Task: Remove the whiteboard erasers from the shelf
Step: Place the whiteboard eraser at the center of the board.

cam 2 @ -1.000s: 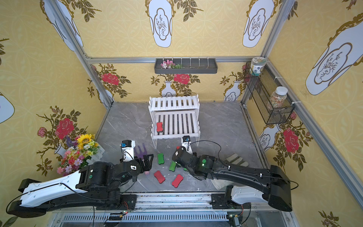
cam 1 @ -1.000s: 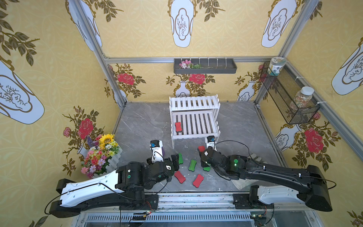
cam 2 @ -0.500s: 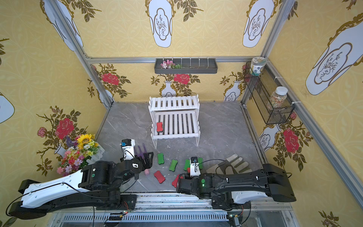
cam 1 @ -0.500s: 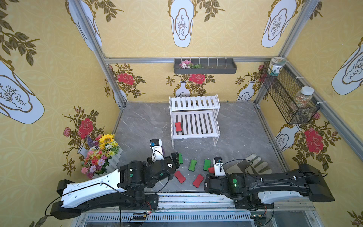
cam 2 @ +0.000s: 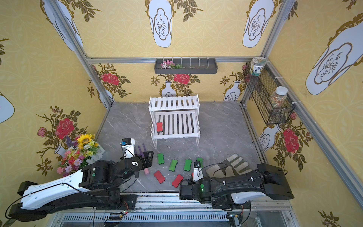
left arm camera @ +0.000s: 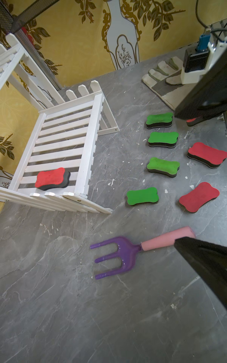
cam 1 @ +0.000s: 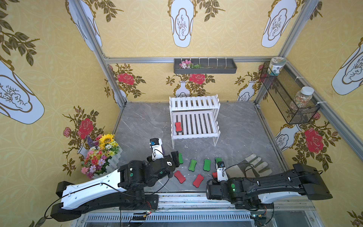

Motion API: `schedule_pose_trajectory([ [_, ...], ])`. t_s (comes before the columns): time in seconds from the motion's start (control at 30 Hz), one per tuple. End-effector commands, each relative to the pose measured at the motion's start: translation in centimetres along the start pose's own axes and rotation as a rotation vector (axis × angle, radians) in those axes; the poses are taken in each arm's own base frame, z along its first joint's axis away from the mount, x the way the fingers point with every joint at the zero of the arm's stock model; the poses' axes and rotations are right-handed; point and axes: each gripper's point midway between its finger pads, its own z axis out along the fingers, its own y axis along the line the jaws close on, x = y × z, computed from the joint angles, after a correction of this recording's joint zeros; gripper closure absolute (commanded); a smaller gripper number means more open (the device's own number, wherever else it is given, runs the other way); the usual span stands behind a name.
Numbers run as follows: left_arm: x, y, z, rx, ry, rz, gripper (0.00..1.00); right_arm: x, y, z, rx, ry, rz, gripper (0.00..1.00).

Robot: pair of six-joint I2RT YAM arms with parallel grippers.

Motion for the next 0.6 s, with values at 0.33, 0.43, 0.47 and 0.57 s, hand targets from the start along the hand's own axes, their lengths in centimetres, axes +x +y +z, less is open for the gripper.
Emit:
schedule_pose_trajectory([
  [0.33,0.2,-0.6,0.5,0.002,0.014,0.009,0.00,-2.2,2.5,3.7,-0.057,0.061,-0.015,0.71],
  [0.43,0.1,-0.7,0.5,-0.002,0.014,0.010,0.00,-1.9,2.1,4.1,-0.027,0.084,-0.019,0.71],
  [0.47,0.1,-0.7,0.6,-0.002,0.014,0.013,0.00,-1.7,2.0,4.2,-0.022,0.090,-0.019,0.71],
  [0.57,0.1,-0.9,0.7,-0.004,0.016,0.018,0.00,-1.0,0.9,4.0,-0.007,0.101,-0.009,0.57],
])
